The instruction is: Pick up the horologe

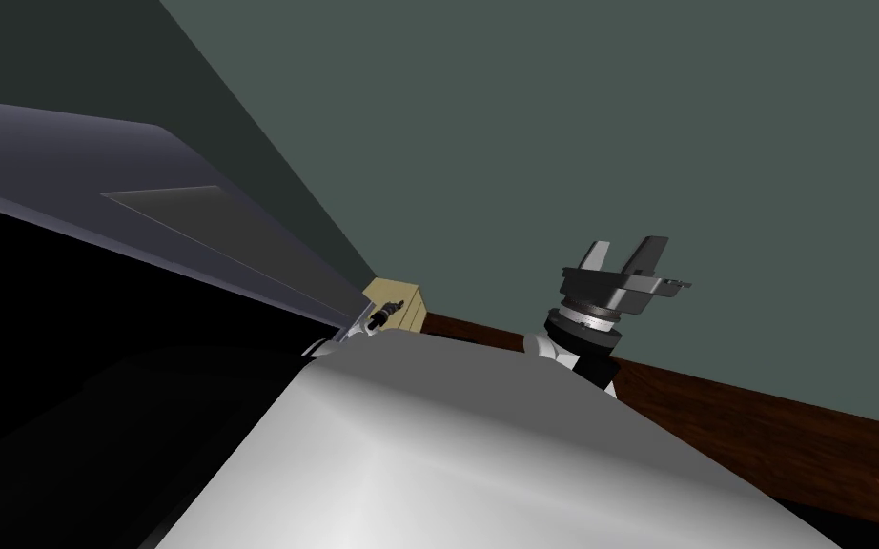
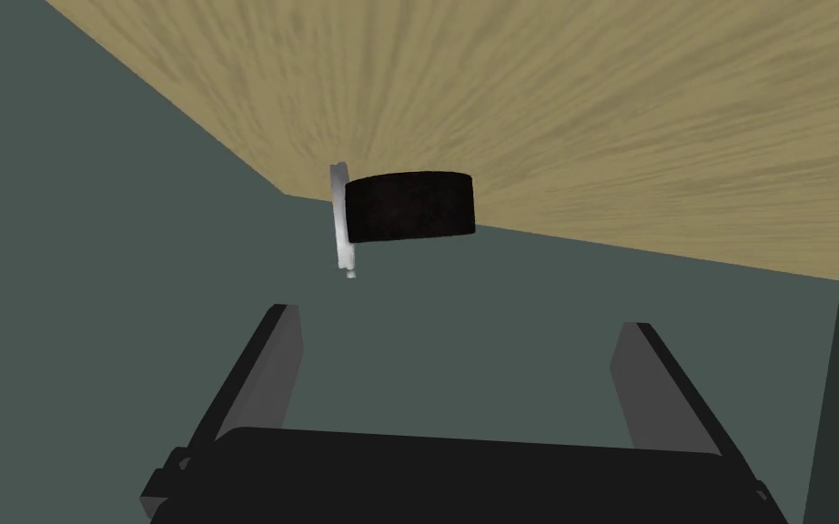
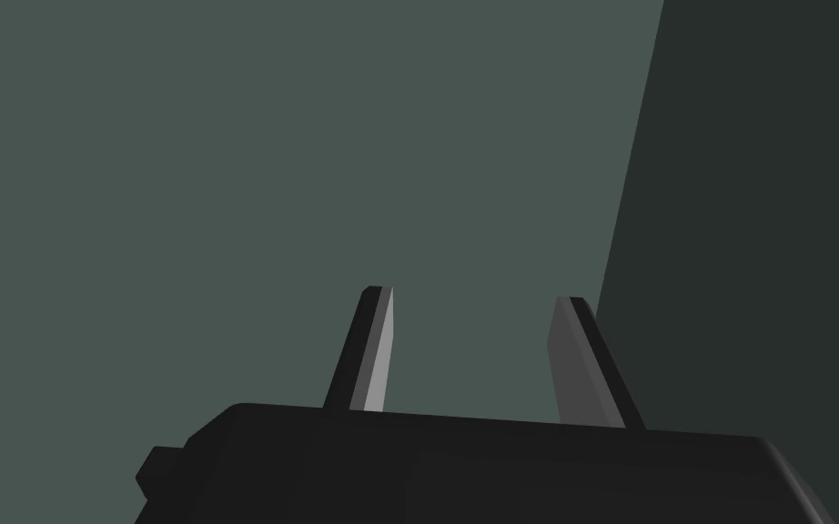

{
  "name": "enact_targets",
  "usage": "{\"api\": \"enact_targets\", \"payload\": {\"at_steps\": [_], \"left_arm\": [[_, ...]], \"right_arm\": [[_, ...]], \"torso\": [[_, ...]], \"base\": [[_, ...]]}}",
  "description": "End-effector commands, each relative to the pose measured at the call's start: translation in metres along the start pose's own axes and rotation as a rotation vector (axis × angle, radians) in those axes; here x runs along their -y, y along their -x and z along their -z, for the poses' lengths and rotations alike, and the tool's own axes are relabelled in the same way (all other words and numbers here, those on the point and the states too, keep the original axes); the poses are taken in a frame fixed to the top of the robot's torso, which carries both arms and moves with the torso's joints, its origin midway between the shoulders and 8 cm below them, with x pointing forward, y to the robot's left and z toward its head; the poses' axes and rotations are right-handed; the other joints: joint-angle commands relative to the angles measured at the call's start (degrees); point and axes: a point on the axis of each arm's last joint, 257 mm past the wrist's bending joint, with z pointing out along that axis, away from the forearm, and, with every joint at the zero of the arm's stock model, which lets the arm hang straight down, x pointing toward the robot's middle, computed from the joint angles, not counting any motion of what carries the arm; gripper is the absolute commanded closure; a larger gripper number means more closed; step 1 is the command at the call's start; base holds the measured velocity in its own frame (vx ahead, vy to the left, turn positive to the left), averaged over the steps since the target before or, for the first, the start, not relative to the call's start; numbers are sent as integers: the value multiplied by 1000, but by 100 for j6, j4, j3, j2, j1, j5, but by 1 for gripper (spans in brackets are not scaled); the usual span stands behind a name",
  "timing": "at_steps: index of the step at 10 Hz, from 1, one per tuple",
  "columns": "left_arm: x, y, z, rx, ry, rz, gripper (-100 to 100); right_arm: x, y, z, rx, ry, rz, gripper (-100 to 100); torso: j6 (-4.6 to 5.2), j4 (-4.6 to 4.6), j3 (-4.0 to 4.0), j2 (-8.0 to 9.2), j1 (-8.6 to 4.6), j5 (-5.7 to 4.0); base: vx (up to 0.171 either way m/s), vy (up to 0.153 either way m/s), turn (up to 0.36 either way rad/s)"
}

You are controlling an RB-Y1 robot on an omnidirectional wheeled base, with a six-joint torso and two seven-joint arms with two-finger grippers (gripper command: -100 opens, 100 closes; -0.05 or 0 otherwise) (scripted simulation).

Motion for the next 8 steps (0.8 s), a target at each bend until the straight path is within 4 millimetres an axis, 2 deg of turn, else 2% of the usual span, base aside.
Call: {"api": "enact_targets", "payload": {"at_steps": [1, 3, 5, 6, 7, 8], "left_arm": [[-5, -12, 3, -16, 25, -2, -100], [-7, -18, 6, -25, 35, -4, -100], [-7, -17, 6, -25, 36, -3, -100], [-6, -17, 6, -25, 35, -4, 0], [0, -19, 4, -24, 29, -8, -100], [4, -20, 3, -24, 26, -10, -100]], "right_arm": [[0, 0, 0, 0, 0, 0, 0], [0, 0, 0, 0, 0, 0, 0], [0, 0, 0, 0, 0, 0, 0], [0, 0, 0, 0, 0, 0, 0], [0, 0, 0, 0, 0, 0, 0], [0, 0, 0, 0, 0, 0, 0]], "torso": [[0, 0, 0, 0, 0, 0], [-1, -1, -2, -3, 3, 0], [2, 0, -1, -2, 43, 8], [1, 0, 0, 0, 51, 10], [1, 1, 1, 1, 53, 10], [0, -1, -4, -8, 60, 12]], "base": [[12, -138, 117], [21, -100, 78], [4, -6, -11], [0, 0, 0], [33, 19, 53], [48, 33, 45]]}}
